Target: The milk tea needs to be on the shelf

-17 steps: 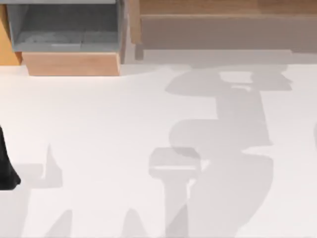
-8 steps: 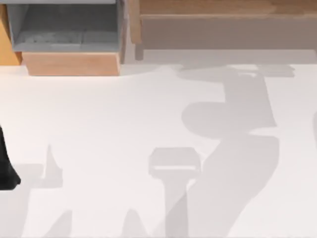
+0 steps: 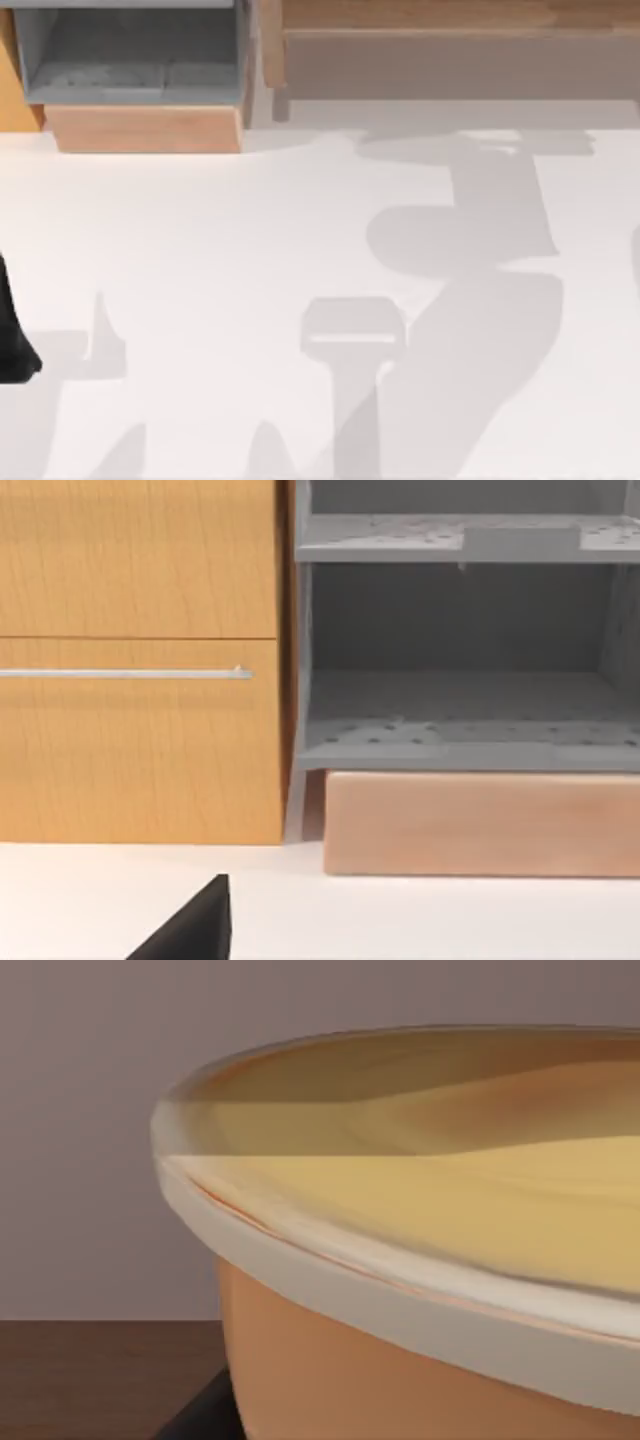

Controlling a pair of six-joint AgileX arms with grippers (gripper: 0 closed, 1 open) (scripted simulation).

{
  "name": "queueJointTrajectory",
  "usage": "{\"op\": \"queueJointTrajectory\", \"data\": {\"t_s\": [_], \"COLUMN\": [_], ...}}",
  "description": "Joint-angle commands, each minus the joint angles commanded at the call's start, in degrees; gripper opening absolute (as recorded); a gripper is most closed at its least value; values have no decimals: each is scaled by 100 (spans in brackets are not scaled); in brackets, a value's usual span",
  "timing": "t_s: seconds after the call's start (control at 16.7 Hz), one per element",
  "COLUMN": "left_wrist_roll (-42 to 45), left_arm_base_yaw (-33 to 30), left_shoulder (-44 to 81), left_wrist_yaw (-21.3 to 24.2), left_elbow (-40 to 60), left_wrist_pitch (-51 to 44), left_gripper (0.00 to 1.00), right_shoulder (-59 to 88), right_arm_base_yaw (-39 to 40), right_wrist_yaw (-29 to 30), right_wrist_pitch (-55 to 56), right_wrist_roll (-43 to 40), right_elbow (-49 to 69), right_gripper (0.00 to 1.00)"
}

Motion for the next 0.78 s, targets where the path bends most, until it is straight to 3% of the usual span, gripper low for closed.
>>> {"op": "queueJointTrajectory", "data": {"t_s": [0.42,0.78], "left_wrist_roll": [0,0], "left_arm_base_yaw": [0,0], "left_shoulder": [0,0], "left_wrist_yaw": [0,0], "left_elbow": [0,0], "left_wrist_pitch": [0,0], "left_gripper": [100,100], "right_shoulder": [0,0], "right_arm_base_yaw": [0,0], "right_wrist_yaw": [0,0], "right_wrist_pitch": [0,0], "right_wrist_roll": [0,0], "right_elbow": [0,0], "right_gripper": [98,100]}}
